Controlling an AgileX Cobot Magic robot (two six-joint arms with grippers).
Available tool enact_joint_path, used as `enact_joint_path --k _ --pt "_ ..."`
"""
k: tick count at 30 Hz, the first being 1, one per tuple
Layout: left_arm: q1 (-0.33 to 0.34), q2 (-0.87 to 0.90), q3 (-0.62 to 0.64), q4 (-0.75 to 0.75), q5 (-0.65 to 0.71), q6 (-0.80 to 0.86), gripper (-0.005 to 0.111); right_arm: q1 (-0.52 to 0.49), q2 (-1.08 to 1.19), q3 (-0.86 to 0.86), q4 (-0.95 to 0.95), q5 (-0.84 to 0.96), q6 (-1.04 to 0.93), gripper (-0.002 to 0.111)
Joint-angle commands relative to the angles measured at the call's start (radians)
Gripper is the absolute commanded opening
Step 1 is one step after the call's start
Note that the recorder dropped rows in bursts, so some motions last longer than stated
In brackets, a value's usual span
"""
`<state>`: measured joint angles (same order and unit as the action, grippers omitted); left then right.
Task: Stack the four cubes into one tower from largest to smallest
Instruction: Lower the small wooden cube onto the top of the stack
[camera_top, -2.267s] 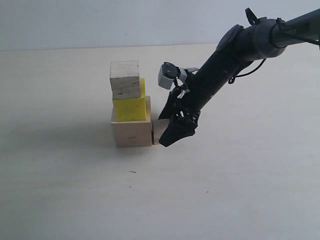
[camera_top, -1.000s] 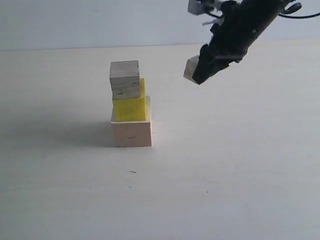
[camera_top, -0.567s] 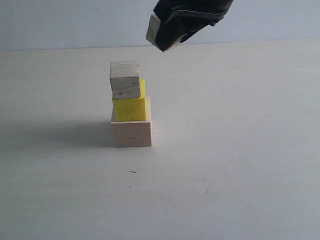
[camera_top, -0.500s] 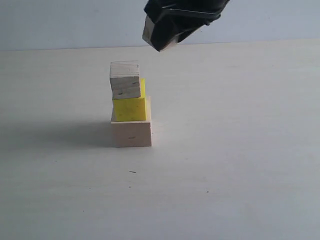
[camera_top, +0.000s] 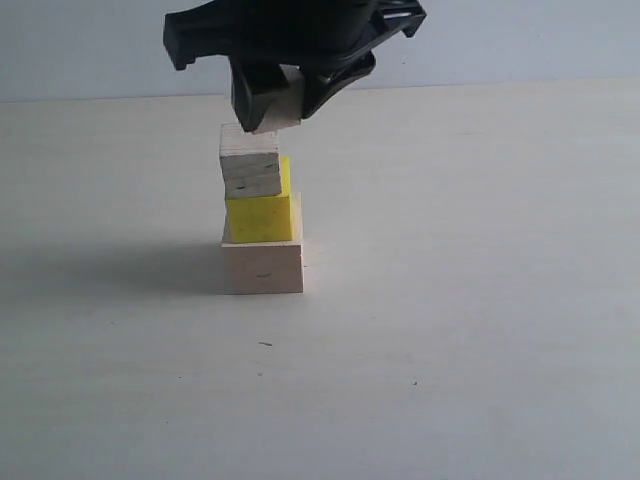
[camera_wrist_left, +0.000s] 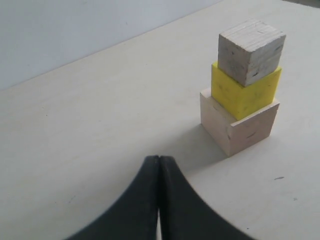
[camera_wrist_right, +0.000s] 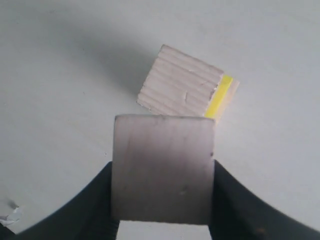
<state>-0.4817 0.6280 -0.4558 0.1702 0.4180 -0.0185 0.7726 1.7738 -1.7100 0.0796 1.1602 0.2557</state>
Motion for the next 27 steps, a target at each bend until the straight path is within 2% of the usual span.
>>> enact_joint_path --k 1,9,16,27 --pt "0.003 -0.005 -0.009 -0.013 -0.009 -0.010 0.000 0.007 0.047 -0.036 -0.015 -0.023 0.064 0.000" --pt "0.003 -0.005 -0.009 -0.015 -0.018 -0.010 0.000 0.007 0.090 -0.089 -0.057 -0.033 0.188 0.000" --pt "0.003 -0.007 -0.009 -0.015 -0.021 -0.010 0.000 0.089 0.090 -0.089 -0.239 -0.034 0.352 0.000" --pt "0.003 -0.007 -0.009 -0.023 -0.020 -0.010 0.000 0.099 0.102 -0.089 -0.241 -0.034 0.425 0.000"
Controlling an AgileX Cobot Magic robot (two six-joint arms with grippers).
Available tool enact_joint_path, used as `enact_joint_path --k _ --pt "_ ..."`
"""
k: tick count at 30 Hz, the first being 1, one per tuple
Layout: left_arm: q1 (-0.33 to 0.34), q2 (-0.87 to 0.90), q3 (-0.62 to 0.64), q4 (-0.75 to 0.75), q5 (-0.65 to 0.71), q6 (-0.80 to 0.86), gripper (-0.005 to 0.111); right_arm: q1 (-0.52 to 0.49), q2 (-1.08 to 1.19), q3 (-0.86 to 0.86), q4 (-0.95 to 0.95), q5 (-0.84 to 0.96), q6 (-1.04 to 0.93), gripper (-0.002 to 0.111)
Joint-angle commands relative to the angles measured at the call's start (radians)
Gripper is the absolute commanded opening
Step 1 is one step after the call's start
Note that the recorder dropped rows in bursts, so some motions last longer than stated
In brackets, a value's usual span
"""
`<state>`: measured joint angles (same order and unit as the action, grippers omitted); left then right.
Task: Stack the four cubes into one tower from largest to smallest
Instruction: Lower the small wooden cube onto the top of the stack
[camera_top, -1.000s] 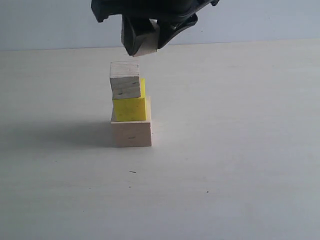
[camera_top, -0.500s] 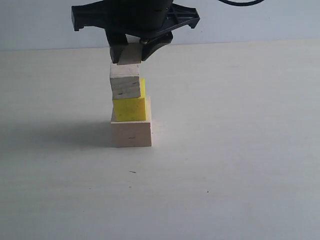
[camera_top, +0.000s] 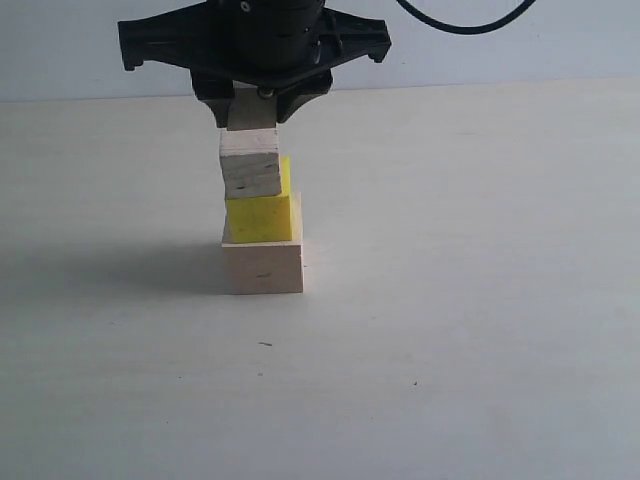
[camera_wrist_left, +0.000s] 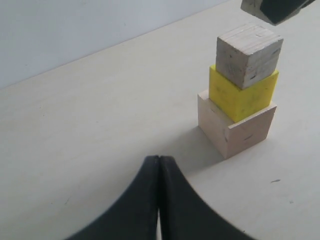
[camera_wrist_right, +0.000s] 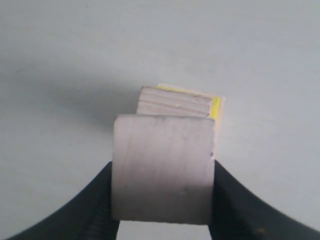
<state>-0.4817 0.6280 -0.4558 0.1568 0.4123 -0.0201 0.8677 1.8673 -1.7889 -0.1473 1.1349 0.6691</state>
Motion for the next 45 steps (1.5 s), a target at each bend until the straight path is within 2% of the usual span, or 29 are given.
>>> enact_joint_path --k 1,45 --pt "0.003 -0.007 -0.009 -0.010 -0.015 -0.009 0.000 0.004 0.017 -0.010 -0.014 -0.009 0.012 0.000" --pt "0.003 -0.035 -0.009 -0.014 -0.013 -0.009 0.000 0.004 0.066 -0.045 -0.040 0.011 0.008 0.000"
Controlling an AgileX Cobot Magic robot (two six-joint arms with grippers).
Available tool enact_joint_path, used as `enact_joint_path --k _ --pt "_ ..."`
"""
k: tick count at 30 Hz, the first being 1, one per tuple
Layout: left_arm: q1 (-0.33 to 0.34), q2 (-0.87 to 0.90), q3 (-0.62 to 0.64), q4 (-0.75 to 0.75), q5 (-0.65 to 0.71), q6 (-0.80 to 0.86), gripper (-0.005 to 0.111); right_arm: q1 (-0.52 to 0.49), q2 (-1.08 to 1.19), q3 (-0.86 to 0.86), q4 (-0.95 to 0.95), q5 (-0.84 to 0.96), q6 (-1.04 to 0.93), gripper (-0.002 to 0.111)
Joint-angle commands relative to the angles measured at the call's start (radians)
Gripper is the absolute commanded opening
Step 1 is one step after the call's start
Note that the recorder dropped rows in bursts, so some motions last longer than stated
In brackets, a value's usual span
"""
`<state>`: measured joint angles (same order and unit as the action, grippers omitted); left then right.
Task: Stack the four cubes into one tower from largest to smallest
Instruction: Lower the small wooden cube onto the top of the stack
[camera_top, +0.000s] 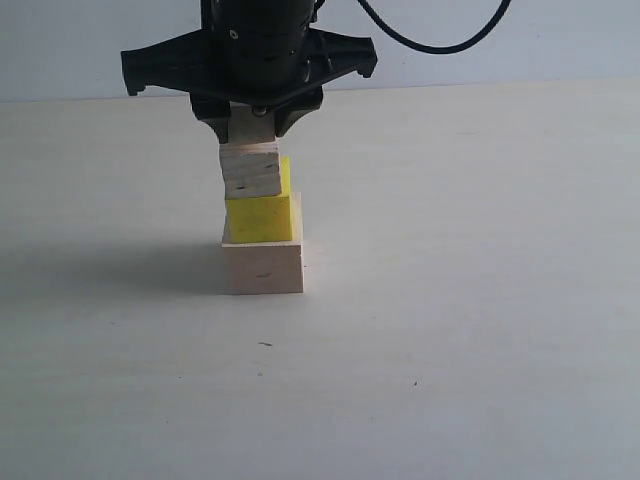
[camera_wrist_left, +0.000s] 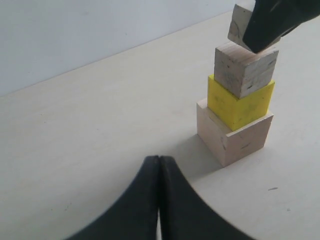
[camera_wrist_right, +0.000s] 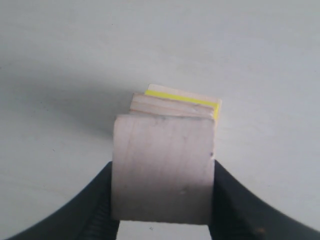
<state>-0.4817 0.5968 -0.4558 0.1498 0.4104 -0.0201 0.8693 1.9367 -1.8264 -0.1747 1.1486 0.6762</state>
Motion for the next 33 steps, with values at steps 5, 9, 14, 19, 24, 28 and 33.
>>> enact_joint_path --k 5,9,14,19,24,28,33 --pt "0.003 -0.004 -0.009 -0.007 -0.011 -0.009 0.000 0.002 -0.004 -0.008 -0.012 -0.003 -0.002 0.000" --pt "0.003 -0.004 -0.009 -0.007 -0.011 -0.009 0.000 0.002 -0.004 -0.008 -0.010 -0.003 -0.002 0.000" --pt "0.003 -0.004 -0.009 -0.007 -0.011 -0.009 0.000 0.002 -0.004 -0.008 -0.010 -0.003 -0.002 0.000" --pt "0.003 -0.004 -0.009 -0.007 -0.011 -0.009 0.000 0.002 -0.004 -0.008 -0.008 -0.001 -0.010 0.000" --pt "0.003 -0.004 -0.009 -0.004 -0.011 -0.009 0.000 0.002 -0.004 -0.008 -0.003 -0.002 -0.029 0.000" --pt "0.003 -0.004 -0.009 -0.004 -0.011 -0.009 0.000 0.002 0.001 -0.008 0.002 -0.004 -0.029 0.000" --pt "0.003 -0.004 -0.009 -0.004 -0.011 -0.009 0.000 0.002 0.017 -0.008 0.007 -0.019 -0.018 0.000"
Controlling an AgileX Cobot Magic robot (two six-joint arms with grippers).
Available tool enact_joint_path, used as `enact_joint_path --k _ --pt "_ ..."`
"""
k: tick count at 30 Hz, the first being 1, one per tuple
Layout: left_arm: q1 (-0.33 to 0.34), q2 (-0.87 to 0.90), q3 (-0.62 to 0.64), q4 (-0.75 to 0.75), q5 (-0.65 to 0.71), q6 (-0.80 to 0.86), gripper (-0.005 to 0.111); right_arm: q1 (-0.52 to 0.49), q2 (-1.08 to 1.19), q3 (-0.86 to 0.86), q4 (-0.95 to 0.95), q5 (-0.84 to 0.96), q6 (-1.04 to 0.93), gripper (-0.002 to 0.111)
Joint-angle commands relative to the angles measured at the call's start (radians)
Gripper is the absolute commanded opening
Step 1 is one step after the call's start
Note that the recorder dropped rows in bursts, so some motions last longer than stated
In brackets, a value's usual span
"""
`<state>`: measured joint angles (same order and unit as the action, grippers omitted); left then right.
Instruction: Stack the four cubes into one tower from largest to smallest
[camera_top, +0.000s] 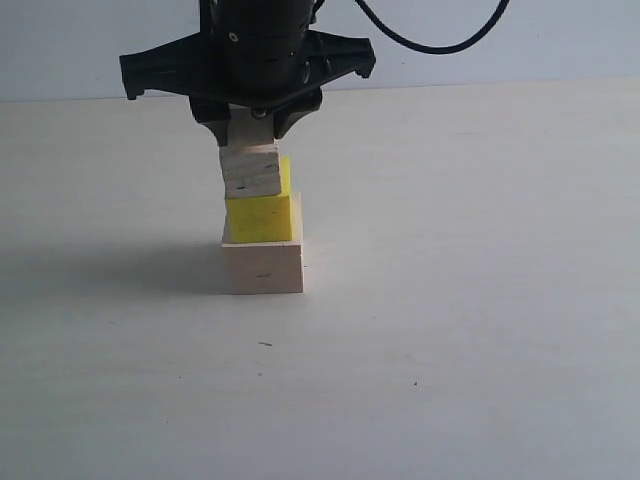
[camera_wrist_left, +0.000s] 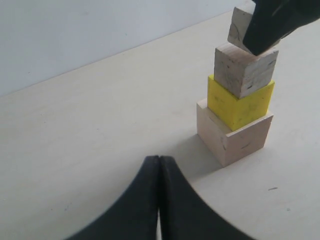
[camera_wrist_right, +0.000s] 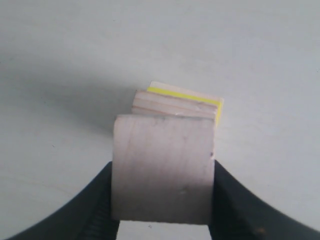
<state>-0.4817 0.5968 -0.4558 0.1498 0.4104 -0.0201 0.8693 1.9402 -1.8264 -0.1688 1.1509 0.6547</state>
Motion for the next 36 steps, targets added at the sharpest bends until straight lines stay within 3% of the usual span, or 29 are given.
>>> enact_joint_path --k 1,36 --pt "0.003 -0.004 -0.009 -0.004 -0.011 -0.009 0.000 0.002 0.017 -0.008 0.001 -0.021 0.003 0.000" --pt "0.003 -0.004 -0.009 -0.005 -0.013 -0.009 0.000 0.002 0.016 -0.008 -0.034 -0.024 0.011 0.000"
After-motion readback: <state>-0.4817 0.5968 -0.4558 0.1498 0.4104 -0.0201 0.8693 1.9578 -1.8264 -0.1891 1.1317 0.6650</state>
